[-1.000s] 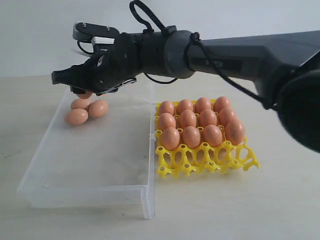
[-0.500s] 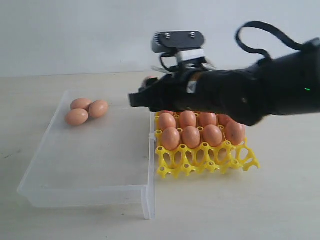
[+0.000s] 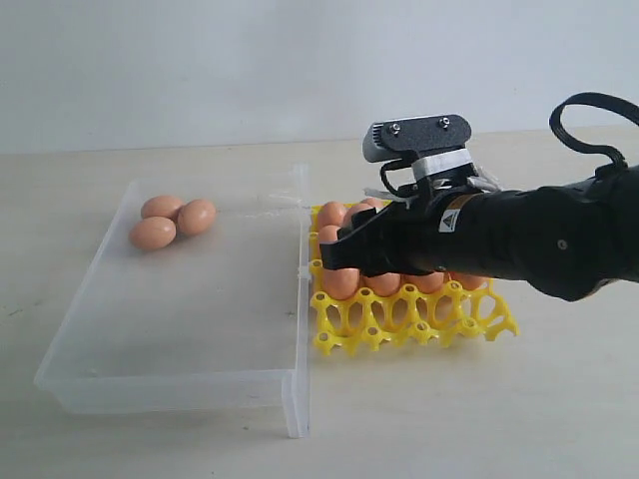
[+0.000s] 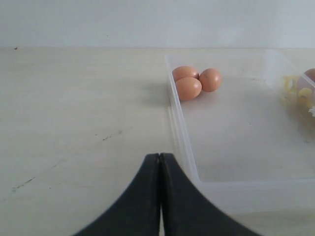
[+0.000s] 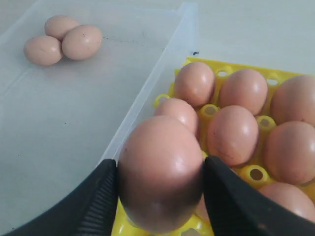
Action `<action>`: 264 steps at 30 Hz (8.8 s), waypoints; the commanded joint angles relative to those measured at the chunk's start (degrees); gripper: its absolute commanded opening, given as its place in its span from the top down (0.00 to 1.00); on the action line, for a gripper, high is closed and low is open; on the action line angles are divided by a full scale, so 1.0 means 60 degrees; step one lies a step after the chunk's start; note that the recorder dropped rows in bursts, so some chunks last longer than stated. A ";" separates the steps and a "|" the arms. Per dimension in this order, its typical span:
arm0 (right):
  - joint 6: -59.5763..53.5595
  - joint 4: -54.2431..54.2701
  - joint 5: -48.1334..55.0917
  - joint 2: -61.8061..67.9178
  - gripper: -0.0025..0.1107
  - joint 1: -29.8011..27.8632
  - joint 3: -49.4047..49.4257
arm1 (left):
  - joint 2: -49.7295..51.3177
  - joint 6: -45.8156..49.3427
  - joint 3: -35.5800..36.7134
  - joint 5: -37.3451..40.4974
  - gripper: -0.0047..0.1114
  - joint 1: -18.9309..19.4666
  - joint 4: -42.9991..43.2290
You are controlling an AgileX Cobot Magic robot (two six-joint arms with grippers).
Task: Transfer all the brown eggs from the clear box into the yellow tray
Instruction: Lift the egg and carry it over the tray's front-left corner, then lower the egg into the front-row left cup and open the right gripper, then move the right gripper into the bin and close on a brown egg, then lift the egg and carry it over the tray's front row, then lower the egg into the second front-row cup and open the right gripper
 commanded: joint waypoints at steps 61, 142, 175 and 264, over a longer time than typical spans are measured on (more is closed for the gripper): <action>-0.0237 0.0081 -0.1170 0.1350 0.44 0.0621 0.0014 | -0.0054 0.0026 -0.0038 -0.0037 0.96 0.0011 -0.0023; 0.1982 0.1852 0.7501 0.8644 0.64 0.0817 -1.4658 | -0.0054 0.0026 -0.0038 -0.0037 0.96 0.0011 -0.0023; 0.3838 0.0830 0.6278 1.0133 0.41 0.0399 -1.5252 | -0.0054 0.0026 -0.0038 -0.0037 0.96 0.0011 -0.0023; 0.0553 -0.0835 -0.1198 0.0534 0.98 -0.0225 0.0878 | -0.0054 0.0026 -0.0038 -0.0037 0.96 0.0011 -0.0023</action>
